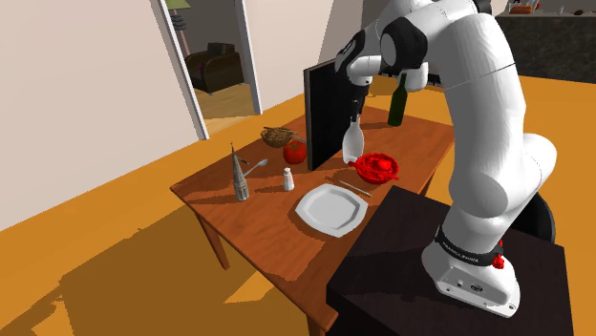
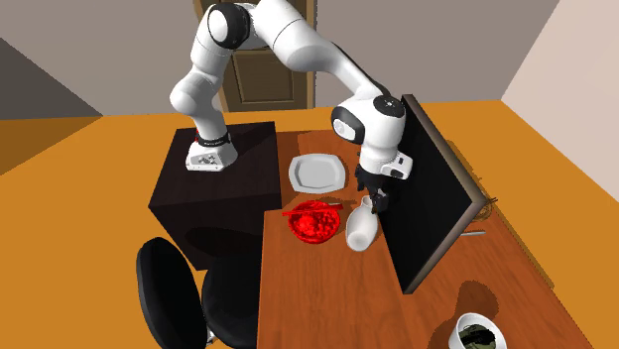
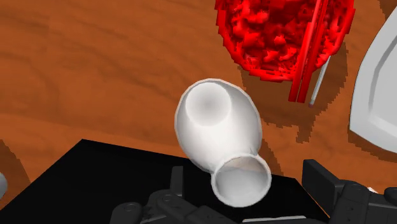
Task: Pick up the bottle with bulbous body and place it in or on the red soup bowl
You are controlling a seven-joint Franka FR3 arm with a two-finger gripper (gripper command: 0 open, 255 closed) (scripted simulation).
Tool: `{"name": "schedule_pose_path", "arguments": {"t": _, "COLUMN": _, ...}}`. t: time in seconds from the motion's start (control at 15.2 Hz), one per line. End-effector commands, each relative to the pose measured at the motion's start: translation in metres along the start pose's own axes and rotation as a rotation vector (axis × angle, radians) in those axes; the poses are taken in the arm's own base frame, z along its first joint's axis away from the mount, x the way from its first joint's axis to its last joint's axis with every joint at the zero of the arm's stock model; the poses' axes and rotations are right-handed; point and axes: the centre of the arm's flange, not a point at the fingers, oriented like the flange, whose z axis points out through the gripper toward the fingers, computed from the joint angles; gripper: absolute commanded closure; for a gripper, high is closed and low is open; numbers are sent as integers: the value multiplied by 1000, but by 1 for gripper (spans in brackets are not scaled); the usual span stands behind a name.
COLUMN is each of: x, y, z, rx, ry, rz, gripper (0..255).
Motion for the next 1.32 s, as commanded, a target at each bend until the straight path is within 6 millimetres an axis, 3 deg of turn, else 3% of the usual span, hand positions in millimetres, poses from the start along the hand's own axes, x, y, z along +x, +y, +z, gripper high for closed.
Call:
{"name": "schedule_pose_path", "arguments": {"t": 0.0, "x": 0, "y": 1, "z": 12, "rx": 0, "ry": 0, "rz": -1, "gripper": 0}}
{"name": "schedule_pose_path", "arguments": {"t": 0.26, "x": 0, "y": 1, "z": 36, "rx": 0, "ry": 0, "rz": -1, "gripper": 0}}
{"name": "schedule_pose_path", "arguments": {"t": 0.79, "x": 0, "y": 1, "z": 36, "rx": 0, "ry": 0, "rz": -1, "gripper": 0}}
{"name": "schedule_pose_path", "arguments": {"t": 0.86, "x": 0, "y": 1, "z": 36, "rx": 0, "ry": 0, "rz": -1, "gripper": 255}}
{"name": "schedule_pose_path", "arguments": {"t": 1.25, "x": 0, "y": 1, "z": 36, "rx": 0, "ry": 0, "rz": -1, "gripper": 255}}
